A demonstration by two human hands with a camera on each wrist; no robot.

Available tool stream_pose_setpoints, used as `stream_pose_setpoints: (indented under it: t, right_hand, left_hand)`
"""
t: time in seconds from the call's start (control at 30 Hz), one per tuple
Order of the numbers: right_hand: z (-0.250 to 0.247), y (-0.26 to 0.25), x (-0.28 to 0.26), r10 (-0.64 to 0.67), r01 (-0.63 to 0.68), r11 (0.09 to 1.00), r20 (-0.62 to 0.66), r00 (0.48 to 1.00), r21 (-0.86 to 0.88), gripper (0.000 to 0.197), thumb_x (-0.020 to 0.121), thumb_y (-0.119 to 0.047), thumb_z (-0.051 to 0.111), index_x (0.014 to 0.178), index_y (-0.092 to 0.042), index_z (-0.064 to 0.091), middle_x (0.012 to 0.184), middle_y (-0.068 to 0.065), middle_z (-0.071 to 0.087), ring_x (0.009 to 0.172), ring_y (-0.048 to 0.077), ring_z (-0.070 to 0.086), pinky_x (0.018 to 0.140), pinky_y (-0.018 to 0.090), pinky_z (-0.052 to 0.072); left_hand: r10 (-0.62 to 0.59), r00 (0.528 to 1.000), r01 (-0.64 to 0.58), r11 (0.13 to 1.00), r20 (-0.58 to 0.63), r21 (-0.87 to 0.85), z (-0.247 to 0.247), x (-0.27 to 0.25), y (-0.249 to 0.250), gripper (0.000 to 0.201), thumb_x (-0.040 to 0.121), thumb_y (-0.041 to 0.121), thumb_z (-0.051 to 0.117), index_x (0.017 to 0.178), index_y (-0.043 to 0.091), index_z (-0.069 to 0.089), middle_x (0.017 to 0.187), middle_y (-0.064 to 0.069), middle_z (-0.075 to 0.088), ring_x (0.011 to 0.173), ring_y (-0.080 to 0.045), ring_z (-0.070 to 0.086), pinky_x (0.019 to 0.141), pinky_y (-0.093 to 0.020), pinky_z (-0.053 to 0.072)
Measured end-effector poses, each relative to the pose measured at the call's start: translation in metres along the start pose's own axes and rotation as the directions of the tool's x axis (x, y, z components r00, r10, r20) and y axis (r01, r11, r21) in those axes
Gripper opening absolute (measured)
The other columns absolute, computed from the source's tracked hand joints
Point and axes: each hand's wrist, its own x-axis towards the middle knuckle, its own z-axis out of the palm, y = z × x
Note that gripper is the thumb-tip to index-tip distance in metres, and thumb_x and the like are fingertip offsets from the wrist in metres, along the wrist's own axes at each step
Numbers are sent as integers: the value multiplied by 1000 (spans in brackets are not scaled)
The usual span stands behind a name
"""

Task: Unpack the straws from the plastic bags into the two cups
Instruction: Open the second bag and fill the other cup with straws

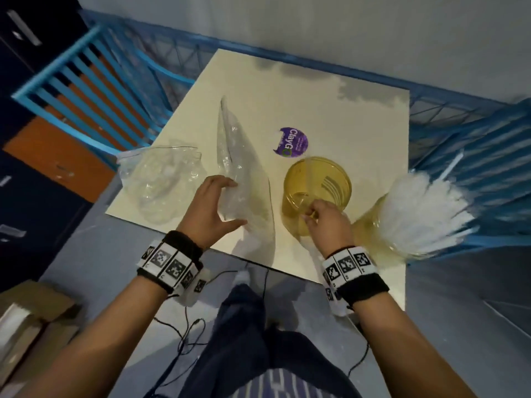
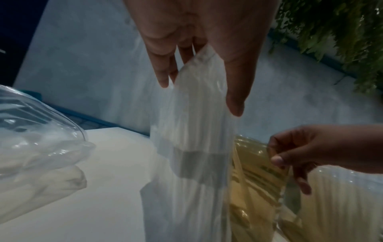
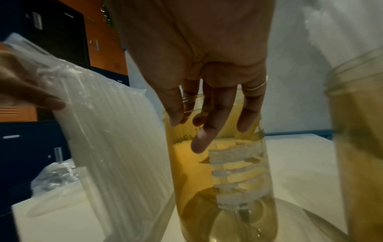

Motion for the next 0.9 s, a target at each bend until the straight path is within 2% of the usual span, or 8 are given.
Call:
stream_pose_setpoints:
  t: [0.1, 0.2, 0.27, 0.43, 0.53, 0.63, 0.77, 0.9]
  right_hand:
    - [2, 2, -19, -5, 6, 1000, 25, 1000, -17, 17, 89, -23, 55, 101, -11, 59, 111, 12, 62, 96, 34, 60, 80, 38, 46]
    - [-4, -4, -27, 8, -8, 1000, 34, 999, -3, 27, 88, -30, 59, 108, -13, 57, 121, 9, 55, 98, 32, 60, 77, 36, 46]
    - [-13, -15, -28, -9, 12, 997, -48, 999, 80, 28, 87, -33, 61, 105, -13, 57, 118, 6, 53, 93, 28, 59, 73, 33, 45]
    - [-26, -64, -20, -140, 171, 889, -104, 985, 424, 17, 90, -32, 57, 83, -16, 59, 81, -2, 62, 66, 16, 56, 63, 28, 44]
    - [-21, -88, -14, -120, 92, 766, 1, 993, 637, 20, 89, -32, 60, 78, -15, 57, 70, 2, 62, 50, 17, 58, 56, 29, 51]
    - [-10, -101, -11, -102, 31, 714, 60, 993, 699, 21, 86, -31, 65, 76, -14, 58, 64, 6, 60, 47, 18, 58, 52, 28, 52]
    - [1, -103, -9, -78, -15, 689, 96, 992, 724, 16, 85, -20, 67, 72, -15, 59, 58, 2, 57, 43, 9, 52, 47, 23, 47]
    - [3, -103, -8, -122, -43, 634, 155, 980, 772, 10, 88, -12, 63, 84, -3, 61, 59, 3, 56, 43, 6, 50, 48, 18, 47]
  left_hand:
    - [-13, 999, 14, 1000, 31, -7, -13, -16, 5, 67, 60, 30, 84, 116, 15, 51, 117, 8, 43, 111, -3, 39, 100, -16, 30]
    - [-81, 997, 82, 996, 19, -40, -23, -21, 14, 74, 54, 57, 75, 117, 25, 54, 120, 12, 47, 120, -7, 36, 102, -25, 30]
    - [-149, 989, 145, 980, -20, -134, -26, -18, 21, 60, 60, 64, 63, 110, 32, 58, 116, 15, 52, 120, -8, 40, 97, -24, 34]
    - [-332, 942, 263, 817, -46, -513, -27, -6, 43, 8, 81, 34, 66, 85, 29, 69, 96, 12, 66, 96, -5, 61, 91, -27, 46]
    - [-345, 938, 305, 807, 15, -506, -23, -6, 46, 16, 84, 9, 62, 82, 23, 70, 87, 9, 68, 78, 7, 61, 79, -14, 46]
    - [-321, 946, 303, 816, 51, -491, -20, -9, 46, 31, 80, -7, 61, 85, 23, 67, 83, 3, 67, 71, 6, 62, 76, -13, 49]
    - [-385, 920, 370, 795, 70, -481, -25, -11, 45, 28, 72, 5, 75, 96, 18, 67, 75, -10, 71, 66, -7, 64, 72, -20, 53]
    - [-369, 929, 352, 855, 30, -382, -32, -9, 43, 9, 71, 18, 78, 76, 12, 72, 63, 1, 69, 52, -2, 60, 59, -12, 50]
